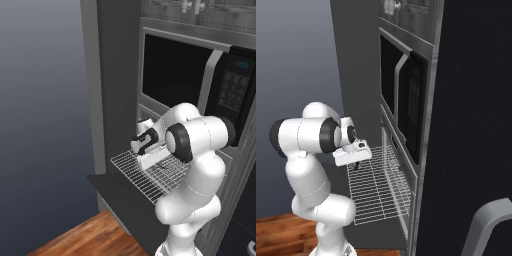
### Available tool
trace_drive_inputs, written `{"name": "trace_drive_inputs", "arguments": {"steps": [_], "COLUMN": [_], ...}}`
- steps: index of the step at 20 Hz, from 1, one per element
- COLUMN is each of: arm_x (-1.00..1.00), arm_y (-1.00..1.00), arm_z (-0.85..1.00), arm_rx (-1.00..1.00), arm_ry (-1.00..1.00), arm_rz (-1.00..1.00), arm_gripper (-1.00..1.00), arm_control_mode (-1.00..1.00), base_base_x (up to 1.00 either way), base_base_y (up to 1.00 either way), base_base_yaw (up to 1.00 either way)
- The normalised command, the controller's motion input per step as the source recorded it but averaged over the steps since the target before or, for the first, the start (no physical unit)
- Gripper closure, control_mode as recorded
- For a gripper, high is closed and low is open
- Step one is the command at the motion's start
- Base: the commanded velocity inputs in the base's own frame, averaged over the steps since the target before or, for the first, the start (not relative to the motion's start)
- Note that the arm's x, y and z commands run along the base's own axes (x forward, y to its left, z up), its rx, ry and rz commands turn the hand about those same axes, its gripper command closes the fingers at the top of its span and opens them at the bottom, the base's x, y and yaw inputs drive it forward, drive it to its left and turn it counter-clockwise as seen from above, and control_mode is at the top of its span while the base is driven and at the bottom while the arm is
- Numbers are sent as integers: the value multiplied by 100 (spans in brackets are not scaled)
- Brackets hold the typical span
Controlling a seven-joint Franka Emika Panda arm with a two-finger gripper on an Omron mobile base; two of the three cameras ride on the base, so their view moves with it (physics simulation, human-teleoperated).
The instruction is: Place the fish on the top rack of the oven, and slide the tray back inside. Close the oven door.
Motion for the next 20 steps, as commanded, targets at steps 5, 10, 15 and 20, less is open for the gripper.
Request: {"name": "trace_drive_inputs", "arguments": {"steps": [5,10,15,20], "arm_x": [50,43,8,9], "arm_y": [-2,0,-5,-13], "arm_z": [-51,-59,-46,-40], "arm_rx": [-4,-7,-6,-4], "arm_ry": [4,0,-3,-8], "arm_rz": [0,0,0,0], "arm_gripper": [100,100,100,100], "arm_control_mode": [-100,-100,-100,-100], "base_base_x": [0,0,0,0], "base_base_y": [0,0,0,0], "base_base_yaw": [0,0,0,0]}}
